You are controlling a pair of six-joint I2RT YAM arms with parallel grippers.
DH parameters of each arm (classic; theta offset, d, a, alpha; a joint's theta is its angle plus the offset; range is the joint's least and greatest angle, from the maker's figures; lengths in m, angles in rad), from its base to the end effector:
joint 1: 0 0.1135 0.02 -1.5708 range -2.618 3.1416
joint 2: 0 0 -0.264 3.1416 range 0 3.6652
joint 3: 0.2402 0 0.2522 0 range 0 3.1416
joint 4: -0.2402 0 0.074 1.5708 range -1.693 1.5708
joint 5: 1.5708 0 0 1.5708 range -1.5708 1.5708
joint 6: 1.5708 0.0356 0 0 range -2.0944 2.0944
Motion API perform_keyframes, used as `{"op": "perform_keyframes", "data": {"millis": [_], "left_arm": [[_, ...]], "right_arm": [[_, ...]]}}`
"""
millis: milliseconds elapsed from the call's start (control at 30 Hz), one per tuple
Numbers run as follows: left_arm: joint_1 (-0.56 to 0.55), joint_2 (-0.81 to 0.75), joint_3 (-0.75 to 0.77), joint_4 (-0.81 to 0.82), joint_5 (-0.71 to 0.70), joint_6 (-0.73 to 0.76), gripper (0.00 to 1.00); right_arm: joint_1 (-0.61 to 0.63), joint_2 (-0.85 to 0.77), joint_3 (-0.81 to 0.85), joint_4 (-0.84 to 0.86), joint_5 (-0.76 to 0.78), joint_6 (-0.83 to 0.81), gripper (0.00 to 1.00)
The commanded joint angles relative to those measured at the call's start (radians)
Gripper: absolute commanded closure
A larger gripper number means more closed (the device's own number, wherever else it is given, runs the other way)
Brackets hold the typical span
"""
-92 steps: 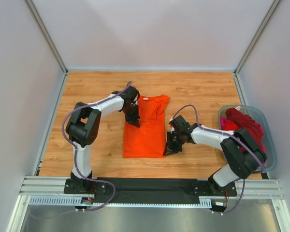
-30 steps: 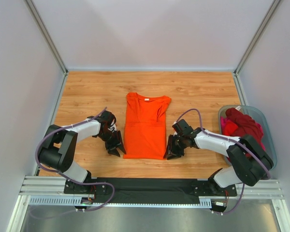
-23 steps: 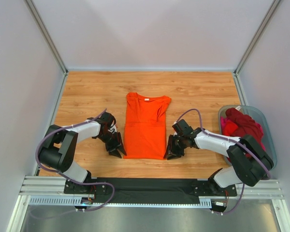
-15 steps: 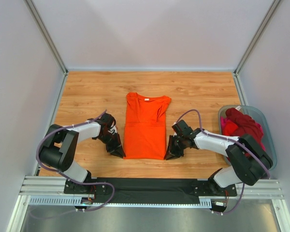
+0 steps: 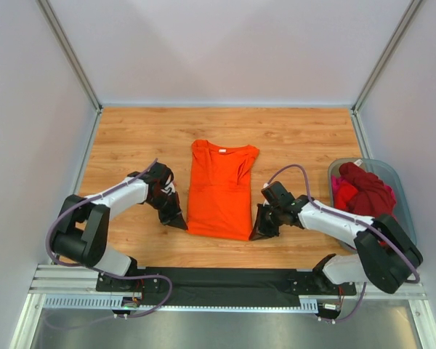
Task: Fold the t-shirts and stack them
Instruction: Fold the tshirt
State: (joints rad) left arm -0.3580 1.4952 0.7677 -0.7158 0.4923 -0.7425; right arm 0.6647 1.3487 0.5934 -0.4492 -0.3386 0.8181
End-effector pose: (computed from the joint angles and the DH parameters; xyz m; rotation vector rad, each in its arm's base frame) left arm 0.2154 -0.0986 0.1541 0.5092 -2.8598 0.7190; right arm 0.1658 0.1449 0.1463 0.1355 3.0042 0.7549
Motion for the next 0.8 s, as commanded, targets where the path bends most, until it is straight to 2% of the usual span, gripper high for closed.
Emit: {"op": "perform_keyframes", "data": {"millis": [0,200,433,767], "left_arm": [[0.001,-0.079,0.045,-0.103,-0.023,-0.032,1.00],[0.001,-0.139,0.077,-0.155,0.002,-0.055,1.00],[0.001,-0.200,0.169,-0.237,-0.055,-0.084,1.00],[0.020,-0.135,0.376,-0.287,-0.130,-0.072,1.00]], "right_arm": [[0.007,-0.081,0.011,-0.098,0.046,-0.016,1.00],[0.010,-0.164,0.060,-0.210,0.069,-0.049,1.00],[0.010,-0.221,0.158,-0.324,0.099,-0.068,1.00],[0.004,-0.125,0.376,-0.422,0.190,-0.138,1.00]]}}
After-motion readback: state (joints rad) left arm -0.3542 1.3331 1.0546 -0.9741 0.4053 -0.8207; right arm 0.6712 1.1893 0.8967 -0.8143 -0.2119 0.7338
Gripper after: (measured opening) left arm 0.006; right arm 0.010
